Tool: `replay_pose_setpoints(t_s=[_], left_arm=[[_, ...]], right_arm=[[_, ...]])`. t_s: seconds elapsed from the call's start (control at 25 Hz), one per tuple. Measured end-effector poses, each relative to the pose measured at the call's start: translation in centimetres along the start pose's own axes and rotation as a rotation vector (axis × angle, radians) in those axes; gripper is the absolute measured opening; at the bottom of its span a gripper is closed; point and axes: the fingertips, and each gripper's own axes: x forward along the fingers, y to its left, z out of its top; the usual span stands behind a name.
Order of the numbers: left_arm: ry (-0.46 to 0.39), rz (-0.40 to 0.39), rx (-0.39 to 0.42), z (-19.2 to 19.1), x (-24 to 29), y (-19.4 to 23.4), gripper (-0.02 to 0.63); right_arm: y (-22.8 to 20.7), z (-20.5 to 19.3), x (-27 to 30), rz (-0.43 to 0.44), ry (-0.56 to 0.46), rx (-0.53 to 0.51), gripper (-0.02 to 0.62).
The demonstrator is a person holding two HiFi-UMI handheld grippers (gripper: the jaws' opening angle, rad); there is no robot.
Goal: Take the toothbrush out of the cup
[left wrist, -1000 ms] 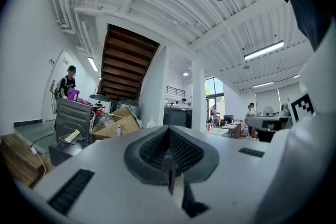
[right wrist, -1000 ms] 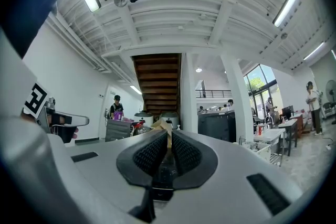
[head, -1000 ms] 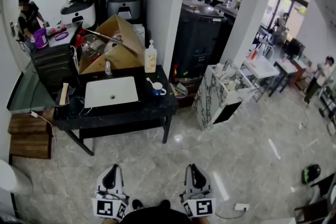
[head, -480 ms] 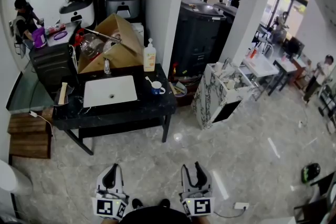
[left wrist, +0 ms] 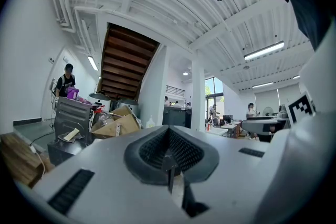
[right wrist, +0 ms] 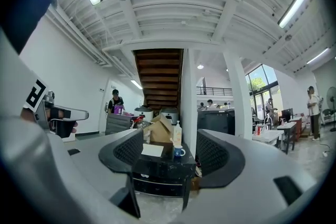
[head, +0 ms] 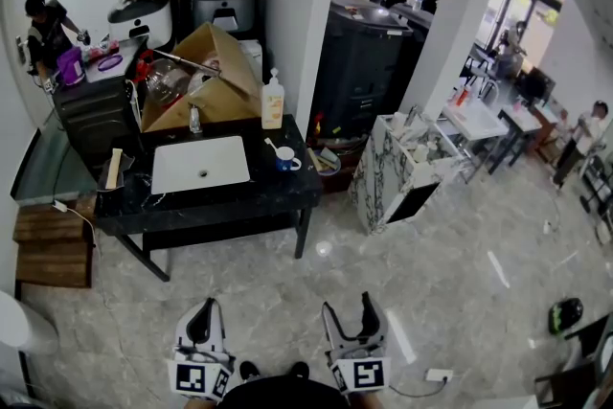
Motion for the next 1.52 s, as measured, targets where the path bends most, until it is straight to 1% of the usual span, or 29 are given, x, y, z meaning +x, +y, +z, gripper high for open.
replay_pose_setpoints(t_s=[0.08, 0.28, 0.4, 0.44, 0.72, 0.88, 1.04, 1.32, 1.52], left_arm=[[0.002, 0.000, -0.001, 0.0, -0.1, 0.0, 0.005], [0.005, 0.001, -0.003, 0.0, -0.2, 0.0, 0.005], [0.006, 0.000, -0.003, -0.2, -0.3, 0.0, 0.005], [0.007, 0.000, -0.003, -0.2, -0.4, 0.0, 0.005], [0.010, 0.003, -0.006, -0.3, -0.6, 0.3, 0.005], [0.005, 0.002, -0.005, -0.2, -0.8, 1.1, 0.005], [0.008, 0.000, -0.009, 0.0, -1.1, 2.0, 0.005], [0.009, -0.025, -0.004, 0.7, -1.4, 4.0, 0.005], [0.001, -0.043, -0.008, 0.4, -2.0, 5.6, 0.005]], right_arm=[[0.2, 0.0, 0.0, 0.012, -0.001, -0.001, 0.345], [0.6, 0.9, -0.1, 0.029, -0.035, -0.007, 0.393], [0.7, 1.2, -0.2, 0.021, -0.052, 0.007, 0.441], [0.7, 1.2, -0.2, 0.018, -0.056, 0.011, 0.446], [0.7, 1.1, -0.4, 0.003, -0.045, 0.022, 0.451], [1.1, 0.8, -0.4, -0.010, -0.028, 0.012, 0.451], [1.6, 1.4, -0.5, -0.032, -0.036, 0.024, 0.451], [3.5, 2.0, 0.1, -0.055, -0.050, 0.033, 0.451], [5.4, 2.0, 0.3, -0.066, -0.053, 0.029, 0.451]])
